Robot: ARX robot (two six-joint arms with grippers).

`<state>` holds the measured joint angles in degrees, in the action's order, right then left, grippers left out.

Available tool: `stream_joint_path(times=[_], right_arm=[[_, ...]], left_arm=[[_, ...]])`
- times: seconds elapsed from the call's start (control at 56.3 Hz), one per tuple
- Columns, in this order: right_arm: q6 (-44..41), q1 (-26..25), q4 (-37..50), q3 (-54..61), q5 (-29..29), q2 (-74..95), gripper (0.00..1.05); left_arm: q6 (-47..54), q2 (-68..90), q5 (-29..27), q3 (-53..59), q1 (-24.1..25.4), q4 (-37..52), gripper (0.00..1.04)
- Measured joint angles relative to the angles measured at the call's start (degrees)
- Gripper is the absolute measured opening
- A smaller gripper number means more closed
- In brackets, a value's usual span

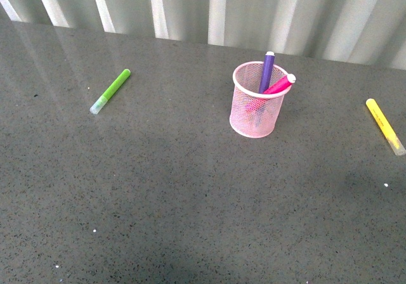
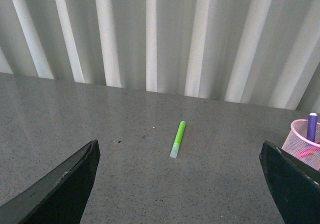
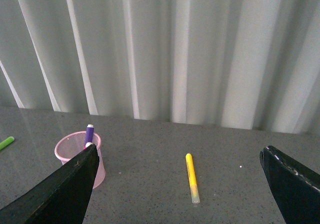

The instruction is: Insert purple and pink pens into pink cup

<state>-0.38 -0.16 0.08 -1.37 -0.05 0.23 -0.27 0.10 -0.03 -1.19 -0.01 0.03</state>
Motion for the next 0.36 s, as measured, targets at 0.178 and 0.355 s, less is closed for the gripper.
stream_joint_path(times=[0.178, 0.355], right_arm=[[0.00, 0.00, 0.00, 0.00, 0.00, 0.00, 0.98], [0.00, 0.00, 0.00, 0.00, 0.00, 0.00, 0.98]], left_arm=[[0.00, 0.00, 0.00, 0.00, 0.00, 0.00, 0.98], [0.00, 0.00, 0.00, 0.00, 0.00, 0.00, 0.98]])
